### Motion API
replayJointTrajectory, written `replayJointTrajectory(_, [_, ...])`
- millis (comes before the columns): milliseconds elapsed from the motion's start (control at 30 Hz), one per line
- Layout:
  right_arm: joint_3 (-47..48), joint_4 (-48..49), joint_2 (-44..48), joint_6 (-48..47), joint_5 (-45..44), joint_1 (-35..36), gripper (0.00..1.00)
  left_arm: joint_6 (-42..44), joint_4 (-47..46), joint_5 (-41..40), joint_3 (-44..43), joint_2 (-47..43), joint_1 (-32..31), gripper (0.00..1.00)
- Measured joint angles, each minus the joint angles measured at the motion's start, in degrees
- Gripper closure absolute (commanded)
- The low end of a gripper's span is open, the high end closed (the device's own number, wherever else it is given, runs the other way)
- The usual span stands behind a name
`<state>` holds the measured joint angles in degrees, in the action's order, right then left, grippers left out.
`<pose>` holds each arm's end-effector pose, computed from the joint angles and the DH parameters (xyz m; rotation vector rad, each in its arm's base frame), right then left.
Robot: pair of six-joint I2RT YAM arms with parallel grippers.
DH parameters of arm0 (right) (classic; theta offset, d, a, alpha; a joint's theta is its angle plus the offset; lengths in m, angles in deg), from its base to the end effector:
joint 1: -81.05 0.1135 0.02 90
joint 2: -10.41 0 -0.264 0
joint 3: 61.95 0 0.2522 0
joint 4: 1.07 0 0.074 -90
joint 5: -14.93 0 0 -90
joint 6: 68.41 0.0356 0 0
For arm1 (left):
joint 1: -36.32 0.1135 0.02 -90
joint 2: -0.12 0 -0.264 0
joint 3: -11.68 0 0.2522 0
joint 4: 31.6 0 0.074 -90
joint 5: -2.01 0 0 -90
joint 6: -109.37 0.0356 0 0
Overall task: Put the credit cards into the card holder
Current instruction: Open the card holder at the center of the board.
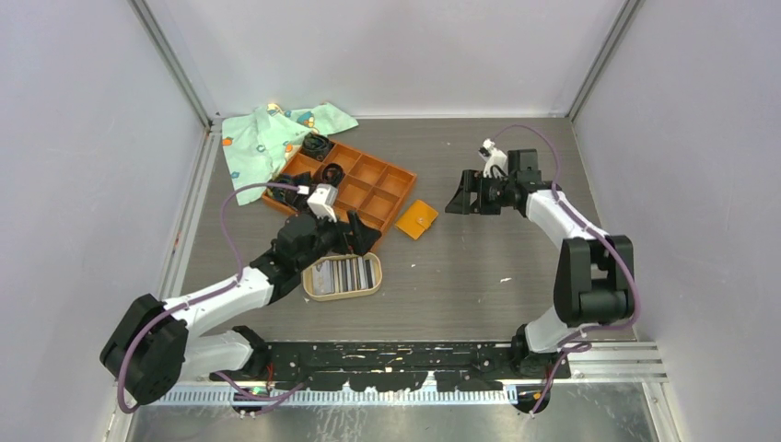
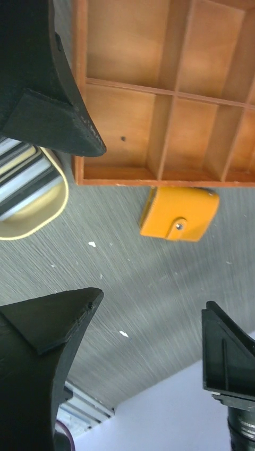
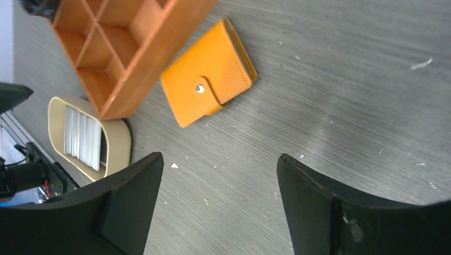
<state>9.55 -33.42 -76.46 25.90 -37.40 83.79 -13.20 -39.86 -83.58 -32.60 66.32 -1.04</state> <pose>0.3161 0.0369 0.2347 -0.2739 2.3217 0.8442 0.2001 -0.1562 0.2350 0.1375 1.9052 -0.9203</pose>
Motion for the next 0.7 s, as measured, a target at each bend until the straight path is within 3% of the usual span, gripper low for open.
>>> replayJointTrajectory(267, [2.8,-0.8,-11.8,6.8,-2.8,1.9,0.38,0.0,-6.3,-1.9,3.5,0.3,-0.8,0.1])
replayJointTrajectory(700, [8.7,2.7,-25.3,21.5,1.6,2.6,0.47,-0.2,-14.4,-1.8,6.1,1.0,-1.7,0.13])
